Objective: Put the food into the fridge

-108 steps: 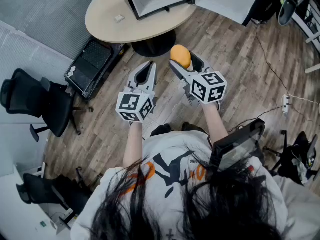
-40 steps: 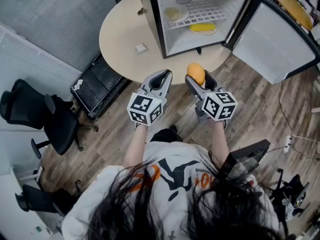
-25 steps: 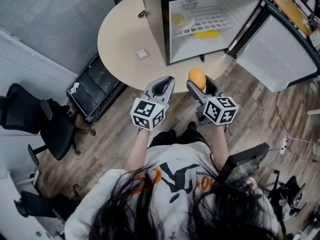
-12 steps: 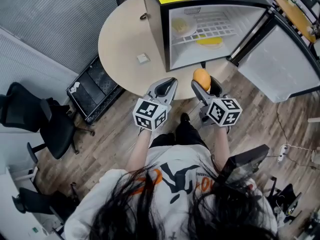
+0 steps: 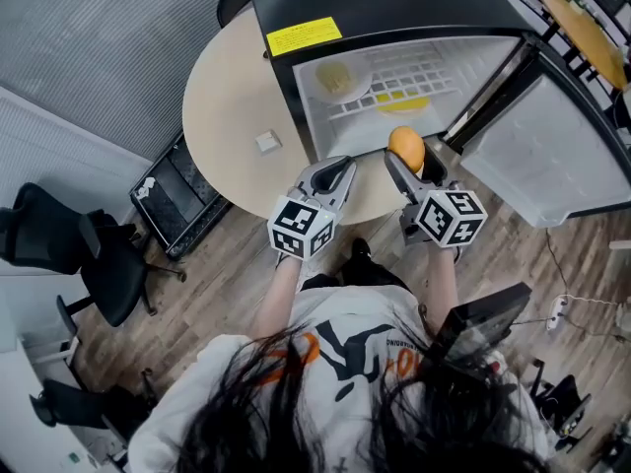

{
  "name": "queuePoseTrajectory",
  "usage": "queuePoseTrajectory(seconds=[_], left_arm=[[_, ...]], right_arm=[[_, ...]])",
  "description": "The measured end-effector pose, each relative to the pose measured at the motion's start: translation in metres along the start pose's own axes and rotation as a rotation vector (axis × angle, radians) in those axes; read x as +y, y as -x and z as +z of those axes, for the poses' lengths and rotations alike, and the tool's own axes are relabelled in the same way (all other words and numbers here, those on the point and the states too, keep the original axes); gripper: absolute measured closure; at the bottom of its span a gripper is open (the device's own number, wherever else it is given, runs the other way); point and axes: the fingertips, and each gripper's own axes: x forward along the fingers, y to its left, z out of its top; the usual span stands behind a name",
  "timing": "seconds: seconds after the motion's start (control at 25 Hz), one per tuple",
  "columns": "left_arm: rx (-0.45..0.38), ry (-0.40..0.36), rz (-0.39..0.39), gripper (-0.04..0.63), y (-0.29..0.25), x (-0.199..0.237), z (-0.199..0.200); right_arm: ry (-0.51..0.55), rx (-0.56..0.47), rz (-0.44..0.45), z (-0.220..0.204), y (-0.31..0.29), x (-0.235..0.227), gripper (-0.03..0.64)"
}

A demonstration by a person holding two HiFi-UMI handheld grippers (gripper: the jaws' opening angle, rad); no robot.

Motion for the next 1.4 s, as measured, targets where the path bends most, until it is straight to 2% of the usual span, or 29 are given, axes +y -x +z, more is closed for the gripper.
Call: queuePoseTrajectory(seconds=[0.44,0.88,1.4], left_arm=[[0.017,-0.018,-0.025,0.583,-0.051,0.005,0.011],[0.033,-0.045,-0.027,0.583,-0.066,0.007,0.015],[0.053,-0.046,0.016,0.583,-0.064,0.023,0.013]], right_arm=[[0.116,-0.031,-0.029,0.061,-0.04,-0.051,0.255],[0.371,0.046,-0.059,0.088,-0.092,-0.086,0.255],[0.395,0.01,-0.093,0.097,-0.128,-0.103,0.255]])
